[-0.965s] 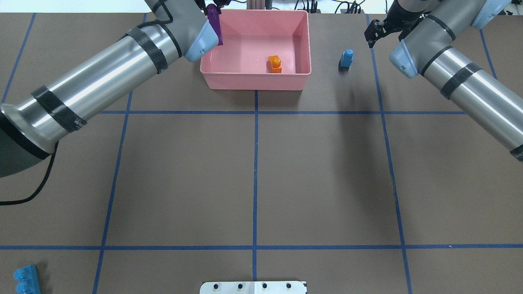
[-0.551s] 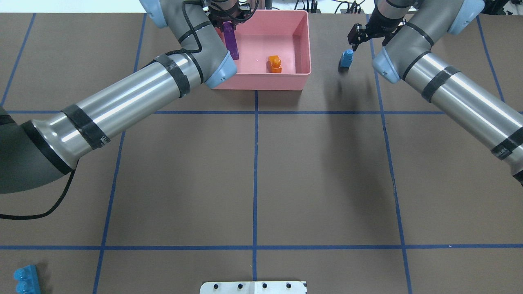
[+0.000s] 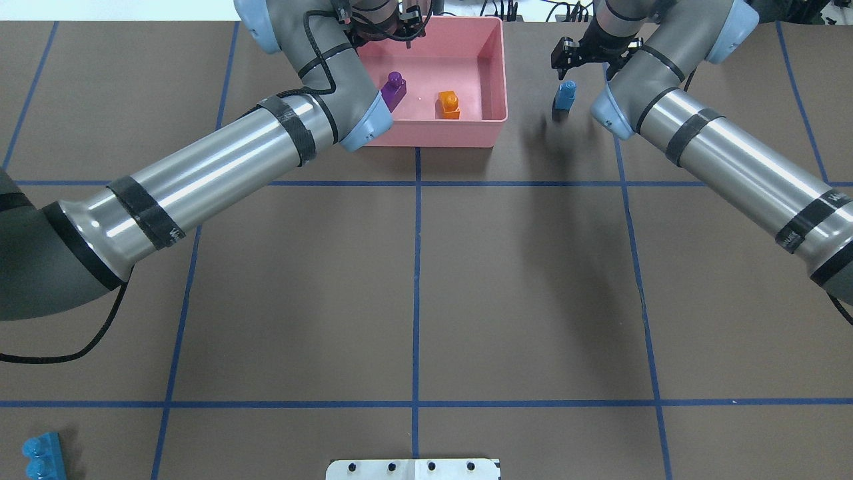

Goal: Put all blocks into box

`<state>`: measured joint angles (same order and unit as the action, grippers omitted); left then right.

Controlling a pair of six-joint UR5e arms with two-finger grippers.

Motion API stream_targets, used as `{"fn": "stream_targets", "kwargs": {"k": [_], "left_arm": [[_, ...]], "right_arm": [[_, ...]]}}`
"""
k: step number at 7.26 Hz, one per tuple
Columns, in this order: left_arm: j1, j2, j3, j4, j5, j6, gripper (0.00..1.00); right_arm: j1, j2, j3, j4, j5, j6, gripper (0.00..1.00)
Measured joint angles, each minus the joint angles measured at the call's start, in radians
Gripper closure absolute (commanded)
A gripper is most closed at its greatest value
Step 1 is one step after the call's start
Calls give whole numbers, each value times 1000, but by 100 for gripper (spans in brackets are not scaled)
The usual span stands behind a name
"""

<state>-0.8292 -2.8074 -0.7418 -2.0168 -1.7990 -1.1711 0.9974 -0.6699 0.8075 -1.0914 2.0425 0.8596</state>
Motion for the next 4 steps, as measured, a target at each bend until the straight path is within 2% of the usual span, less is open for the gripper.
{"fn": "stream_targets", "kwargs": {"k": [2,4], "left_arm": [[4,0,-4,-1,0,3,0],[9,1,-8,-2,0,3,0]], "right_arm": [[-40,9,-2,5,-59,68,41],[-61,10,-3,7,-99,82,100]]}}
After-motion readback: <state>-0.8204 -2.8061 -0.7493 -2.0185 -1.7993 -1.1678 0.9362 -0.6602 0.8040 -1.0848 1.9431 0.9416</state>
